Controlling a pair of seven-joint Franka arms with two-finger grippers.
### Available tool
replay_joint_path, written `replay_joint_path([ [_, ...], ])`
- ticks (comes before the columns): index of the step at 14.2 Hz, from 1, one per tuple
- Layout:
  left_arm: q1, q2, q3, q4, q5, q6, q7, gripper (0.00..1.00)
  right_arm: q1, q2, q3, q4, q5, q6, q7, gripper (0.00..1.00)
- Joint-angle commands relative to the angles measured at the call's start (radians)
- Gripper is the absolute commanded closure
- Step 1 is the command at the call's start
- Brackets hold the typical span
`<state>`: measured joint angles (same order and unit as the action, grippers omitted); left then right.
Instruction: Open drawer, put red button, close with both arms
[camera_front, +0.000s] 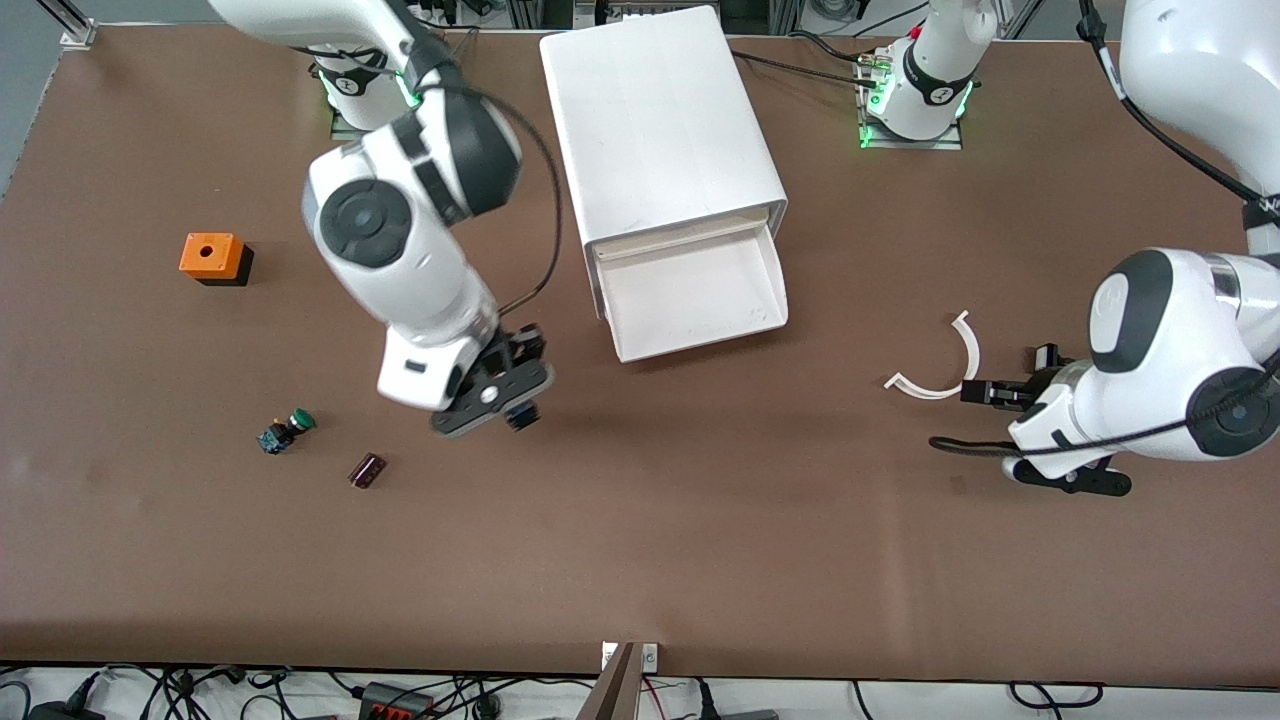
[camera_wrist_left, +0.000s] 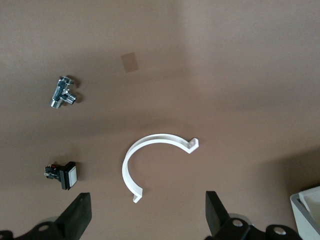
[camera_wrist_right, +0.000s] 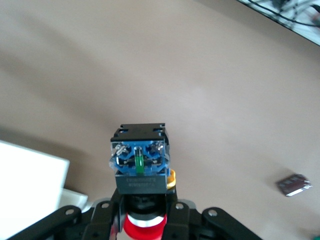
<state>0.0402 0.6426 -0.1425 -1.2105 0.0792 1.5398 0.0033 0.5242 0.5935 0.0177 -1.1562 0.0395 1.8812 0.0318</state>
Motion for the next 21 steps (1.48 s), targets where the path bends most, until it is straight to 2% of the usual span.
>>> replay_joint_path([
  [1,-0.017,0.003,0.0,-0.001,0.016,-0.003,-0.019,0.0,0.051,0.022,-0.001,0.05,0.065,-0.019,0.089,1.0],
  [5,-0.011,0.002,0.0,-0.023,0.018,-0.003,-0.017,0.0,0.186,0.067,-0.002,0.049,0.066,-0.016,0.225,1.0],
  [10,-0.008,0.005,0.0,-0.024,0.016,-0.003,-0.017,0.0,0.272,0.143,-0.001,0.05,0.068,-0.004,0.283,1.0],
  [14,-0.008,0.006,0.0,-0.027,0.016,-0.003,-0.017,0.0,0.312,0.173,0.007,0.05,0.072,0.013,0.336,1.0],
  [21,-0.009,0.006,0.0,-0.034,0.014,-0.003,-0.017,0.0,0.303,0.207,0.019,0.05,0.106,0.021,0.405,1.0],
])
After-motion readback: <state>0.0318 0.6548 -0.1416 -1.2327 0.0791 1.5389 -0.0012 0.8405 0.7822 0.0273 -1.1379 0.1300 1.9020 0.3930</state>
